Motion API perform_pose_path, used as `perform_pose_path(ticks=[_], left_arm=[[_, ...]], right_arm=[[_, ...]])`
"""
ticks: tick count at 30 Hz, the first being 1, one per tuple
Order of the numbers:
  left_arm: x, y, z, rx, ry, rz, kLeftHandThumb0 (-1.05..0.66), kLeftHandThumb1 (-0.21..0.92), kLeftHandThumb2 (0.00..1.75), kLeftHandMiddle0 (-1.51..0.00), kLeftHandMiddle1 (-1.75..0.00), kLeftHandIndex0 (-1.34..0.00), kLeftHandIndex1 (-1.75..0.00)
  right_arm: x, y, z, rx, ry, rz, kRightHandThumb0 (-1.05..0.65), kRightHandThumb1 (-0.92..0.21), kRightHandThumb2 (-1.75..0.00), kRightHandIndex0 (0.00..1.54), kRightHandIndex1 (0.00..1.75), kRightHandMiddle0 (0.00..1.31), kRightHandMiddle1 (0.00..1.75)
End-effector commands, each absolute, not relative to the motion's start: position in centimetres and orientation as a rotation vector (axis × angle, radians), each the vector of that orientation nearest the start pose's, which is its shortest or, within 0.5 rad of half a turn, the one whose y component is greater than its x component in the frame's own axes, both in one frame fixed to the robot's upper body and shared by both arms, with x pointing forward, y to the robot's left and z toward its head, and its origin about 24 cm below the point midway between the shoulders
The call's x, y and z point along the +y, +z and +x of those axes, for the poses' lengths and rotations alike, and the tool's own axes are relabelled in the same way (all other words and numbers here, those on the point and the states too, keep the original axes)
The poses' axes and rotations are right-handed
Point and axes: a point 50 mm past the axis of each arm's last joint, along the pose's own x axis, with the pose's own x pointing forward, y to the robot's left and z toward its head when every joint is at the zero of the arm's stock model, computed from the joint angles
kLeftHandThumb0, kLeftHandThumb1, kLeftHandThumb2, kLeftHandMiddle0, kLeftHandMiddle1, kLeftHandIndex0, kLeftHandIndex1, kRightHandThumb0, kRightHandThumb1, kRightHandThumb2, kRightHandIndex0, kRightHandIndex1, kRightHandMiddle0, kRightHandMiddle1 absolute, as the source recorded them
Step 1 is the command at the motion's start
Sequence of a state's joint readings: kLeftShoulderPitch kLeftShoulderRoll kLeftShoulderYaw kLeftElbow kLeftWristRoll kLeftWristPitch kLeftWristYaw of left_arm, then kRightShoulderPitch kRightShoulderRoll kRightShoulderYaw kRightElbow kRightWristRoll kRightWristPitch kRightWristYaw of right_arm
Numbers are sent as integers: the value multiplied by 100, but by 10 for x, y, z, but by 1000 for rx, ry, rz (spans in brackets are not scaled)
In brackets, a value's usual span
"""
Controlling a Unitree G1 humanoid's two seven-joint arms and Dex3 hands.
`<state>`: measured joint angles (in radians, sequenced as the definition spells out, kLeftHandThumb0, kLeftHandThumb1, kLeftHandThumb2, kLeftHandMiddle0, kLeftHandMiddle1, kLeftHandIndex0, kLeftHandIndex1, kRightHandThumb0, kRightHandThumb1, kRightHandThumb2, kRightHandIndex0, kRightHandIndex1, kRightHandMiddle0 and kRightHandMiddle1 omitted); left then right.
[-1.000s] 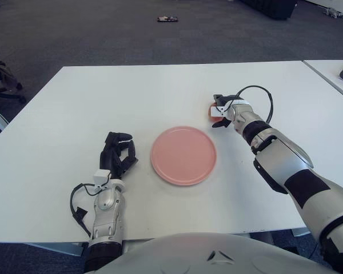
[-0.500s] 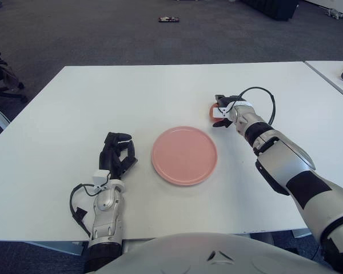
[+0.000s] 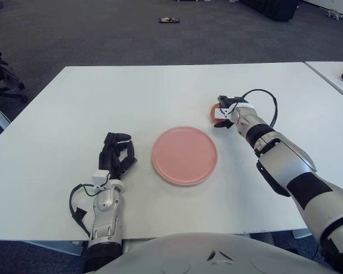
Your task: Put the apple into the plate.
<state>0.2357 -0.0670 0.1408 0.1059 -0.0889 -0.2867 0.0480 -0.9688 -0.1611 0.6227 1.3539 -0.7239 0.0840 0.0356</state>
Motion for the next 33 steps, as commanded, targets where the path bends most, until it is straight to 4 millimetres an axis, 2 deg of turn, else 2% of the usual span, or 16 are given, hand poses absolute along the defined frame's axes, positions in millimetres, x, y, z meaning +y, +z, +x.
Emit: perform_pose_path(ticks=[1, 7, 9, 13, 15, 20, 21, 23, 26, 27, 29, 31, 33], left_arm=[[191, -25, 181, 155, 312, -137, -39, 64, 91, -81, -175, -36, -175], [191, -25, 181, 160, 316, -144, -39, 65, 91, -81, -175, -36, -175], [191, -25, 181, 161, 317, -144, -39, 65, 90, -80, -175, -35, -175], [191, -25, 181, 161, 320, -143, -38, 66, 89, -80, -175, -35, -175], [191, -25, 181, 160, 320, -142, -38, 66, 89, -79, -175, -35, -175], [191, -25, 181, 161, 312, -135, -38, 67, 89, -78, -175, -35, -175], [191, -25, 181, 160, 309, -133, -38, 67, 89, -78, -175, -35, -175], [191, -25, 181, 159, 307, -131, -38, 66, 89, -78, -175, -35, -175], [191, -24, 182, 159, 304, -130, -38, 66, 89, -78, -175, -35, -175], [191, -24, 182, 160, 303, -130, -38, 66, 89, -78, -175, -35, -175], [191, -24, 182, 161, 303, -131, -39, 66, 89, -78, -175, -35, -175], [191, -24, 182, 162, 301, -132, -39, 66, 89, -78, -175, -35, -175], [191, -24, 182, 161, 300, -134, -39, 66, 89, -79, -175, -35, -175]], right_arm=[[-145, 5, 361, 497, 444, -1513, -79, -53, -77, 0, 64, 0, 70], [-143, 8, 363, 473, 390, -1487, -69, -46, -89, 0, 90, 0, 109], [-143, 8, 363, 466, 374, -1475, -60, -39, -100, 0, 104, 0, 135], [-143, 9, 364, 444, 344, -1445, -51, -32, -110, 0, 121, 1, 156], [-143, 10, 364, 433, 331, -1434, -37, -26, -122, 0, 143, 5, 167], [-136, 15, 367, 412, 285, -1401, -16, -21, -136, 0, 167, 12, 173], [-137, 14, 366, 407, 271, -1394, -25, -33, -124, 0, 170, 23, 174], [-138, 14, 366, 397, 253, -1388, -33, -42, -115, 0, 172, 33, 174], [-142, 16, 367, 384, 227, -1384, -38, -48, -109, 0, 174, 41, 174], [-143, 16, 367, 380, 221, -1383, -25, -52, -103, 7, 174, 47, 165], [-143, 16, 367, 376, 215, -1380, -13, -55, -97, 14, 174, 53, 156], [-142, 16, 367, 370, 212, -1377, -5, -51, -100, 26, 175, 60, 146], [-142, 16, 367, 364, 211, -1377, -4, -47, -103, 31, 175, 63, 142]])
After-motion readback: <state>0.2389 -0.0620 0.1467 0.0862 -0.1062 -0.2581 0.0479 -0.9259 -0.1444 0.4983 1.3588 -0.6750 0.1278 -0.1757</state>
